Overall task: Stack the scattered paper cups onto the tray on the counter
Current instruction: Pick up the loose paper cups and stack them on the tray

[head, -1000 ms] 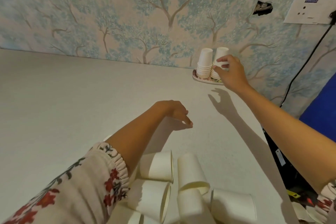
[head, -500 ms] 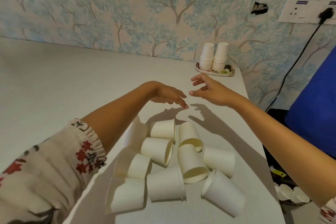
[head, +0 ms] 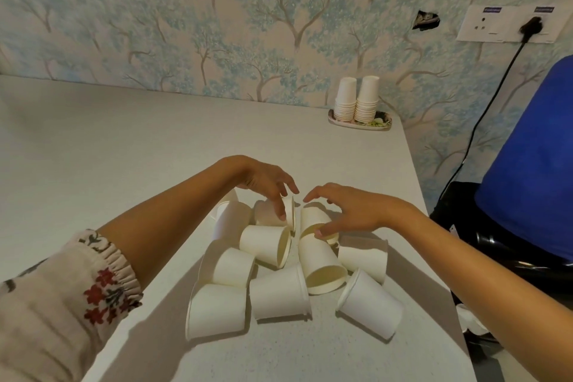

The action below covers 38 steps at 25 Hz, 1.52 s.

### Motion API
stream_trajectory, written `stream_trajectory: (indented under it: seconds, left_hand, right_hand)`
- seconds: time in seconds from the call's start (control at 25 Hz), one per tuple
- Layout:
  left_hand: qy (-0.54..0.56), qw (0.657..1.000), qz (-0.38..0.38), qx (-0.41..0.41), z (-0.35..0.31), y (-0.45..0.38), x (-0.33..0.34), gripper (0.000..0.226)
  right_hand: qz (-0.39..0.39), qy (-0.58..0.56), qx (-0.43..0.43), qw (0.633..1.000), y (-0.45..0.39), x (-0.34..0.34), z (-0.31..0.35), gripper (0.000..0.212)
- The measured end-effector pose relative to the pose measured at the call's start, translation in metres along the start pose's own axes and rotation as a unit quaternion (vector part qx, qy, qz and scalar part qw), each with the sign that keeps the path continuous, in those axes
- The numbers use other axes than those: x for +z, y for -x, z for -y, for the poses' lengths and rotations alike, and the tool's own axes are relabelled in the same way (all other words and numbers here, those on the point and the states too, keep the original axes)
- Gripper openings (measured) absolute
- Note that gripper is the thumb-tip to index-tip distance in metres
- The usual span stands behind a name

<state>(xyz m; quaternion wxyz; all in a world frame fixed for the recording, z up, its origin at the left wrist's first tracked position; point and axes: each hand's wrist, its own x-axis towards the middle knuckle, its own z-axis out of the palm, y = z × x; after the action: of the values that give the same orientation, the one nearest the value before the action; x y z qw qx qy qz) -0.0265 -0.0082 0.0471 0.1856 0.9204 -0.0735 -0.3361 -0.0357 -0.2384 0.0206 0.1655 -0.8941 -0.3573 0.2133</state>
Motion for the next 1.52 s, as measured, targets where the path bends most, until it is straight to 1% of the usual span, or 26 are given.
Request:
stream_trajectory:
  seconds: [0.16,0.28,0.44,0.56,0.68,0.8,0.88,0.96,1.12,1.28,1.4,1.52]
  left_hand:
    - [-0.002,1.0,0.0,0.003,0.002,-0.002,0.001,0.08]
    - [0.009,1.0,-0.007,0.001,0.004,-0.005,0.002,0.08]
    - [0.015,1.0,-0.015,0.001,0.003,-0.005,0.004,0.081]
    - [-0.024,0.999,-0.015,-0.014,0.003,-0.005,0.007,0.082]
    - [-0.05,0.998,-0.022,-0.026,0.004,-0.006,0.012,0.083]
    - [-0.051,0.996,-0.067,0.0,0.006,-0.005,0.013,0.09]
    - [-0.046,0.992,-0.115,0.03,0.009,-0.004,0.011,0.098]
    - [-0.031,0.984,-0.165,0.065,0.011,-0.006,0.01,0.104]
    - [0.025,0.96,-0.252,0.117,0.009,-0.012,0.012,0.114]
    - [0.054,0.94,-0.3,0.154,0.003,-0.021,0.014,0.12]
    - [0.067,0.928,-0.324,0.171,-0.004,-0.029,0.013,0.121]
    - [0.091,0.916,-0.348,0.18,-0.009,-0.038,0.01,0.12]
  right_hand:
    - [-0.027,0.014,-0.011,0.999,0.0,0.007,-0.001,0.052]
    - [-0.072,0.01,-0.007,0.997,-0.004,0.01,-0.004,0.041]
    - [-0.127,0.02,0.016,0.992,-0.007,0.011,-0.014,0.037]
    - [-0.18,0.04,0.025,0.983,-0.01,0.01,-0.019,0.031]
    - [-0.212,0.039,0.028,0.976,-0.01,0.006,-0.025,0.028]
    - [-0.261,-0.037,0.027,0.964,-0.009,-0.001,-0.029,0.025]
    - [-0.303,-0.09,0.03,0.948,-0.008,-0.008,-0.027,0.022]
    - [-0.331,-0.114,0.034,0.936,-0.01,-0.016,-0.022,0.022]
    - [-0.322,-0.107,0.035,0.94,-0.012,-0.029,-0.015,0.023]
    - [-0.302,-0.082,0.066,0.947,-0.018,-0.038,-0.011,0.03]
    - [-0.329,-0.099,0.102,0.933,-0.024,-0.043,-0.005,0.042]
    - [-0.357,-0.075,0.104,0.925,-0.03,-0.049,-0.006,0.045]
